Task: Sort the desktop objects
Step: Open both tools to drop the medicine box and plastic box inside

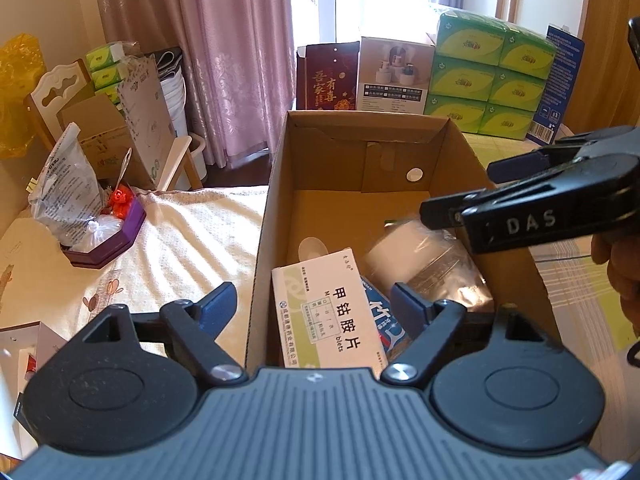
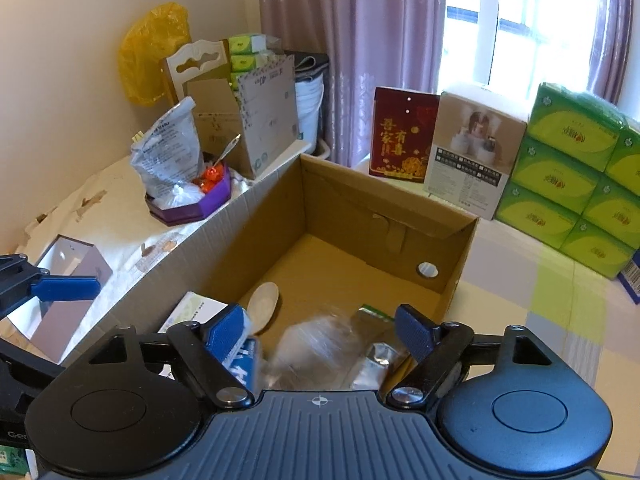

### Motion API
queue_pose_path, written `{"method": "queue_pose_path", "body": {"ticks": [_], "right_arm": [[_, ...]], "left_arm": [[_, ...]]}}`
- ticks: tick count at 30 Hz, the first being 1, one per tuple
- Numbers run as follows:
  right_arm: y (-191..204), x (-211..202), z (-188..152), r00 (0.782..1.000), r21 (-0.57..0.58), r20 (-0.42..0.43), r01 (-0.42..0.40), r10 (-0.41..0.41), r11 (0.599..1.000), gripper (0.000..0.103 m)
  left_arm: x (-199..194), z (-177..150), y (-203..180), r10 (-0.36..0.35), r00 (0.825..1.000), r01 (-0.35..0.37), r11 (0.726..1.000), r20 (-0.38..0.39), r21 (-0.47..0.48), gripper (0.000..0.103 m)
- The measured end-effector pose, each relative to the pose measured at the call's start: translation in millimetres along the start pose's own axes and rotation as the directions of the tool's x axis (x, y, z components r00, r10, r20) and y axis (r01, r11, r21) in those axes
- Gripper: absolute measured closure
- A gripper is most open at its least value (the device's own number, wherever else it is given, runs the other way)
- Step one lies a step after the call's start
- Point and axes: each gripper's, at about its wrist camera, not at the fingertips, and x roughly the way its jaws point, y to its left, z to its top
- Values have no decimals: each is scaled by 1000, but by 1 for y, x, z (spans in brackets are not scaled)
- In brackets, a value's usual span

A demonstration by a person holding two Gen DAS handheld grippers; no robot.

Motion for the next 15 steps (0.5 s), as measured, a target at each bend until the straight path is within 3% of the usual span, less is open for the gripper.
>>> {"method": "queue_pose_path", "body": {"ticks": [11,15], "right_arm": [[6,-33,-8,1000,-28,-1,16,-16,999,13],[11,-52,-14,1000,-34,0,15,-15,999,10]], "left_arm": [[-34,-9,0,27,999,-26,1000,42,-12,3],[-54,-13,-3,40,997,-40,999,65,-4,2]]}}
